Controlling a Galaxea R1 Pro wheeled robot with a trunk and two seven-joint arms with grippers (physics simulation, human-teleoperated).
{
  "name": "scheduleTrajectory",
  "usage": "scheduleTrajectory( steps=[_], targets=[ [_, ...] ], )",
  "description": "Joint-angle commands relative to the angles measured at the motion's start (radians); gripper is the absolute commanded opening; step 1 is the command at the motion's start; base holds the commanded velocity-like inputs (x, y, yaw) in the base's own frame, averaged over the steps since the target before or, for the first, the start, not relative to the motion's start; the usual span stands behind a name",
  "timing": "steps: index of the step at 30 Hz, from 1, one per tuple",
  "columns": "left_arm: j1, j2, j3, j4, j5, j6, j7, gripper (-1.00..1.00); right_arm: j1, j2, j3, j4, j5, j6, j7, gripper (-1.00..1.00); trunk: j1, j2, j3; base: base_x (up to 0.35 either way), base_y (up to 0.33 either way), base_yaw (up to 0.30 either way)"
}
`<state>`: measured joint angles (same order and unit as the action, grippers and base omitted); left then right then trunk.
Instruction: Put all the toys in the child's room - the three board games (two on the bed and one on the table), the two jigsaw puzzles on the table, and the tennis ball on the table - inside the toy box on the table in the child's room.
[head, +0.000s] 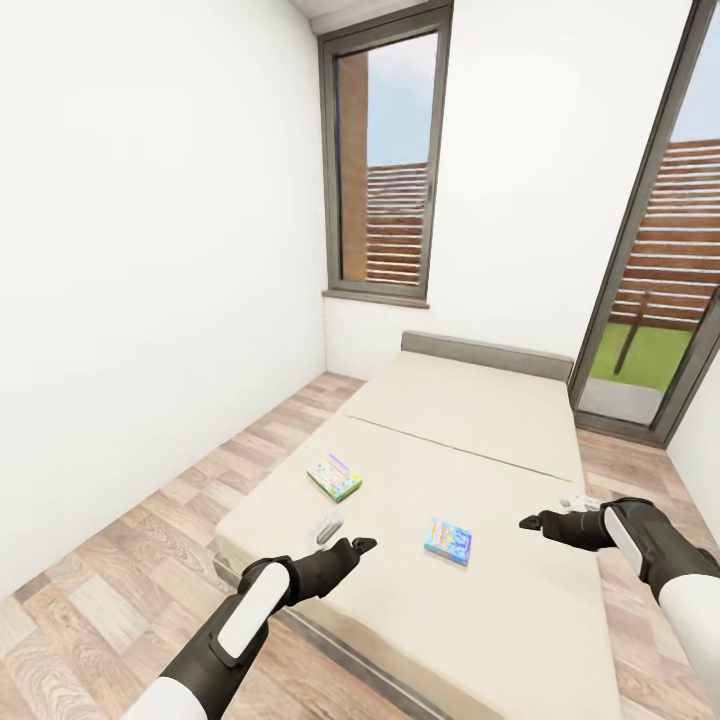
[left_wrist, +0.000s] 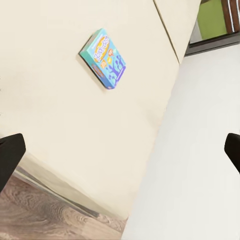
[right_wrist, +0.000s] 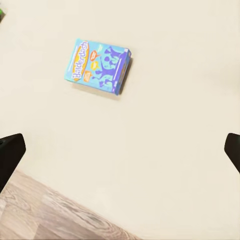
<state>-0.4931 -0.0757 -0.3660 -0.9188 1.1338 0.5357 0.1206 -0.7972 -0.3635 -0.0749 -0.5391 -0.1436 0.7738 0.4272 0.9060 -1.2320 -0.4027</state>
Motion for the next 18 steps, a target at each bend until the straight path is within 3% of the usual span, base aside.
scheduleTrajectory(
  steps=[1,18],
  targets=[
    [-0.001,0.0,-0.001,-0.001,0.011,0.002,0.009,1.0,-0.001,0.001,-0.002,-0.001,-0.006,0.007,-0.001,1.0,0.004,-0.008,-0.003,0.0,0.0,0.0],
    [-0.001,0.0,-0.001,0.0,0.011,0.003,0.01,1.0,0.0,0.003,-0.003,0.0,-0.005,0.006,-0.001,1.0,0.069,-0.127,-0.036,0.0,0.0,0.0]
  ],
)
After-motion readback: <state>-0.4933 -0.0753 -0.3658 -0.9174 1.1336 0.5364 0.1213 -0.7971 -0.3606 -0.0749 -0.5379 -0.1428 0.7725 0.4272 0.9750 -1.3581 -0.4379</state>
